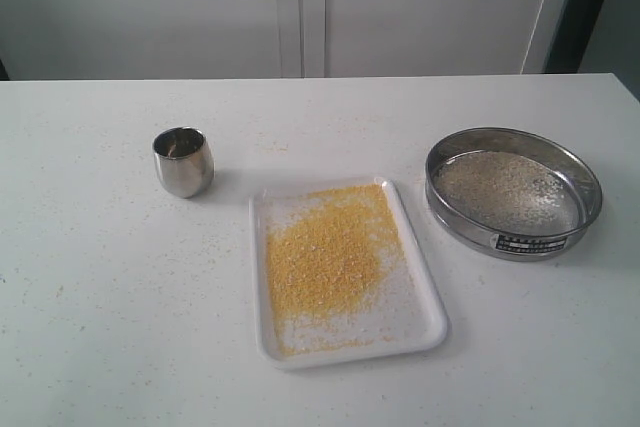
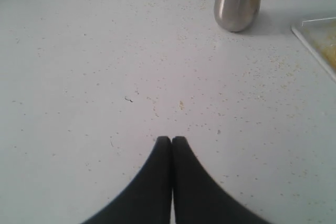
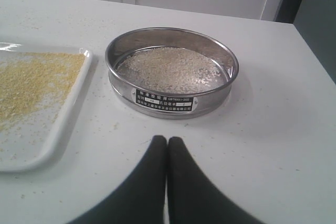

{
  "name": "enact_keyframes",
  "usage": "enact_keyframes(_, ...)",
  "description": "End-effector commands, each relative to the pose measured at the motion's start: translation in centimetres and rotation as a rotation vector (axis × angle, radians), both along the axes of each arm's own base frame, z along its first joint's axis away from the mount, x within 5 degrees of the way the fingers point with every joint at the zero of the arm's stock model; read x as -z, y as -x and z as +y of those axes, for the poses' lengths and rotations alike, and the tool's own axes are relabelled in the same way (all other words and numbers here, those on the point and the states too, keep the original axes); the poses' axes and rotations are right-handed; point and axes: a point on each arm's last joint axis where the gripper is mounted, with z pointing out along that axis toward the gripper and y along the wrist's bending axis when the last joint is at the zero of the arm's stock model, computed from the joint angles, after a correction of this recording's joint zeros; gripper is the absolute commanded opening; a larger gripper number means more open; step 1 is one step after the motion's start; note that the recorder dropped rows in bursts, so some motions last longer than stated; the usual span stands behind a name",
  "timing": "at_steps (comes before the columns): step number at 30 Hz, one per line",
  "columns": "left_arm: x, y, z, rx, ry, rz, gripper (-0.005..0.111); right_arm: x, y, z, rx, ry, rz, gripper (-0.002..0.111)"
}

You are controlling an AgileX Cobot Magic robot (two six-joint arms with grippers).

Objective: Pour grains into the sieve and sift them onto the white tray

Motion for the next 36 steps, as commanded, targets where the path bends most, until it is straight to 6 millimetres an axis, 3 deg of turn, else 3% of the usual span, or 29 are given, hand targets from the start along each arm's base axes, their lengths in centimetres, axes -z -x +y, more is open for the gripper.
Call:
enact_keyframes(1,1.7,0.2,0.1,-0.005,-0.009,-0.06,0.0,0.1,0.0,0.0,-0.001,-0.005,-0.011,0.0)
enact_keyframes(14,6.3,-0.2,0.1,-0.002,-0.027,0.043,0.0,0.1,0.0,0.0,-0.001,-0.005,-0.011,0.0)
enact_keyframes(36,6.2,-0.3,0.1,-0.005,-0.027,0.03,0.0,0.1,0.0,0.0,-0.001,-0.005,-0.011,0.0)
